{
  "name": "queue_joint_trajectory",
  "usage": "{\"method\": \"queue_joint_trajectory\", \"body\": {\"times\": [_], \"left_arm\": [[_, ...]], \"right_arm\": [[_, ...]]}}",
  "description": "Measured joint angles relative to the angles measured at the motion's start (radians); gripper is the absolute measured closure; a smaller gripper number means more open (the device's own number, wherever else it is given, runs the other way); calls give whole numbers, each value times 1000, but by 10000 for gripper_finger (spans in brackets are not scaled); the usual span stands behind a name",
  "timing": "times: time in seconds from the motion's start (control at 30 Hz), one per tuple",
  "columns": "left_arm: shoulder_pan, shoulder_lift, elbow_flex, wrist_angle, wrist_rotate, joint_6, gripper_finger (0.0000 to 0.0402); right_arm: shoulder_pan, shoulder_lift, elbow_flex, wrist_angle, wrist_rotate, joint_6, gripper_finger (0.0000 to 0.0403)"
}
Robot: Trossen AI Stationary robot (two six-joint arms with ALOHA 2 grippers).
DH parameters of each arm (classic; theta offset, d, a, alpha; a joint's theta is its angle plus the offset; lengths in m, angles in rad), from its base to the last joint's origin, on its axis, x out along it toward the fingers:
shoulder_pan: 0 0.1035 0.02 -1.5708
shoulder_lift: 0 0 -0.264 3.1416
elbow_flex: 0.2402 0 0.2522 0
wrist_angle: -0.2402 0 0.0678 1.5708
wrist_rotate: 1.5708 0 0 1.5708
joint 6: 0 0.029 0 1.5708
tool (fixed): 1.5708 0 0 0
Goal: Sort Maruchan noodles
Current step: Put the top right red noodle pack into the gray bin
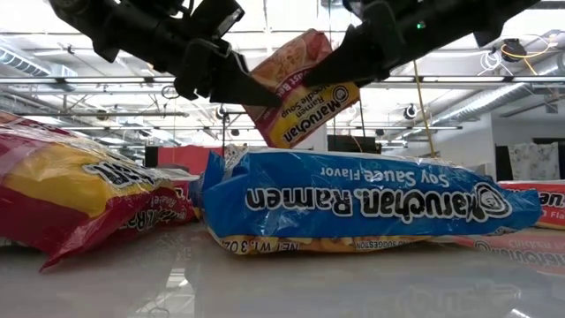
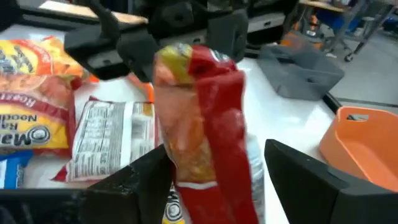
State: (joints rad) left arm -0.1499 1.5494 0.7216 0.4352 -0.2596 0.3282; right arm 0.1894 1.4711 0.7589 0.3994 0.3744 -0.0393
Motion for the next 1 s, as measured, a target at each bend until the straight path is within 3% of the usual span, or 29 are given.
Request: {"method": "queue_joint_trajectory", "body": {"times": [0.27, 0.43, 0.57, 0.77, 1.0], "left_arm": [[-3, 0, 0, -26, -3, -52, 255], [-3, -1, 0, -24, -8, -54, 235], [-6, -1, 0, -22, -61, -103, 210], [-21, -2, 0, -54, -146, -121, 137], [-45, -48, -1, -189, -351, -88, 93]], "right_arm": [[-35, 13, 1, 4, -92, -32, 257], [-39, 9, 1, 6, -97, -35, 297], [-41, 9, 1, 5, -87, -33, 304], [-63, 8, 1, -28, -87, -26, 290], [-135, -50, 1, -156, -90, 0, 301]]}}
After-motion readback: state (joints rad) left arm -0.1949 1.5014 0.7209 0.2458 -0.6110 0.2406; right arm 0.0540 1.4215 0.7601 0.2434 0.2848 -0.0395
